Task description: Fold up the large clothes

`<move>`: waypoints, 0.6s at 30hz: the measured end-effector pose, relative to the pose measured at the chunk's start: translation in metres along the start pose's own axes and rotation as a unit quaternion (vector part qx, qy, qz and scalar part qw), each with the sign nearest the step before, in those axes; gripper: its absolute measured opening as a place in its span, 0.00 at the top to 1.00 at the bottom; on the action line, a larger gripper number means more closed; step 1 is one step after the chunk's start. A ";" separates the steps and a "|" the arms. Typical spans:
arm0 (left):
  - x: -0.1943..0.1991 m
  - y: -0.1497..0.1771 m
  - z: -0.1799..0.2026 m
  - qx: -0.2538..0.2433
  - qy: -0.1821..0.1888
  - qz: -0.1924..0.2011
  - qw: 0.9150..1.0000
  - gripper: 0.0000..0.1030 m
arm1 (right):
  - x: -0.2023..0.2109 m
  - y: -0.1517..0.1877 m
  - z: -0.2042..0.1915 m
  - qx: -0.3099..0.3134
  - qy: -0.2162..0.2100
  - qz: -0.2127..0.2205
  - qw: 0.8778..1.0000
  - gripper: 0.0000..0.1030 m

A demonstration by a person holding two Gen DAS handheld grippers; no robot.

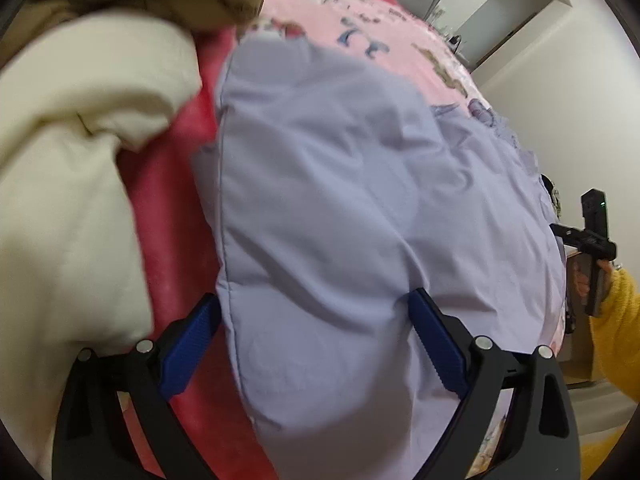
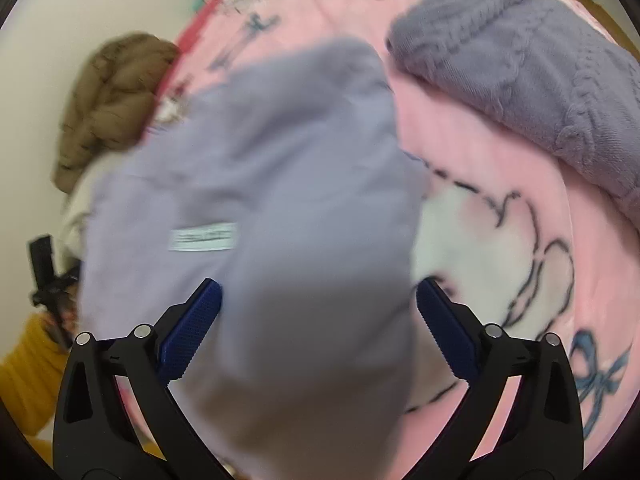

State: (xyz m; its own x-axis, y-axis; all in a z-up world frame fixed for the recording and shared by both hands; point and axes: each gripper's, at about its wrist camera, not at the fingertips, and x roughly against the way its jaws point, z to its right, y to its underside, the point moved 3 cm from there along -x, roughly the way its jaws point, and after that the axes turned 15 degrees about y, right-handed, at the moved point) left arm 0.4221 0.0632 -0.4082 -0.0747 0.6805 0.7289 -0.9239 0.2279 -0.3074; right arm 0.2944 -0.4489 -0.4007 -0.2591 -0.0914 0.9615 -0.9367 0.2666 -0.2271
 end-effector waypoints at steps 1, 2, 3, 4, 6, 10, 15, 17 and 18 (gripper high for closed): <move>-0.005 0.001 -0.006 0.016 0.006 -0.011 1.000 0.09 | -0.010 0.001 0.001 0.003 -0.009 -0.018 1.000 0.08; -0.009 0.003 -0.010 0.030 0.015 -0.017 0.999 0.07 | -0.021 0.002 0.004 0.002 -0.024 -0.038 0.999 0.08; -0.013 0.005 -0.016 0.049 0.024 -0.025 0.998 0.06 | -0.028 0.002 0.006 -0.004 -0.037 -0.051 0.998 0.08; -0.019 0.008 -0.023 0.082 0.039 -0.035 0.995 0.05 | -0.035 0.003 0.009 -0.010 -0.049 -0.063 0.997 0.08; -0.027 0.012 -0.030 0.113 0.060 -0.044 0.991 0.04 | -0.043 0.003 0.009 -0.005 -0.058 -0.069 0.996 0.08; -0.039 0.010 -0.029 0.098 0.058 -0.048 0.992 0.04 | -0.061 0.006 0.014 -0.037 -0.100 -0.099 0.989 0.08; -0.046 0.008 -0.027 0.101 0.061 -0.050 0.992 0.04 | -0.067 0.004 0.010 -0.049 -0.114 -0.115 0.986 0.07; -0.047 0.006 -0.022 0.103 0.057 -0.053 0.992 0.04 | -0.066 0.002 0.004 -0.059 -0.119 -0.117 0.984 0.07; -0.049 0.005 -0.019 0.105 0.060 -0.057 0.991 0.04 | -0.066 0.002 0.000 -0.060 -0.127 -0.119 0.983 0.07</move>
State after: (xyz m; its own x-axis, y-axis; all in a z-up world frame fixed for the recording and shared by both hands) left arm 0.4283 0.0443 -0.4566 0.0688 0.7396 0.6696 -0.9824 0.1672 -0.0837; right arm 0.3097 -0.4425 -0.4641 -0.1006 -0.3966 0.9125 -0.9472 0.3189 0.0342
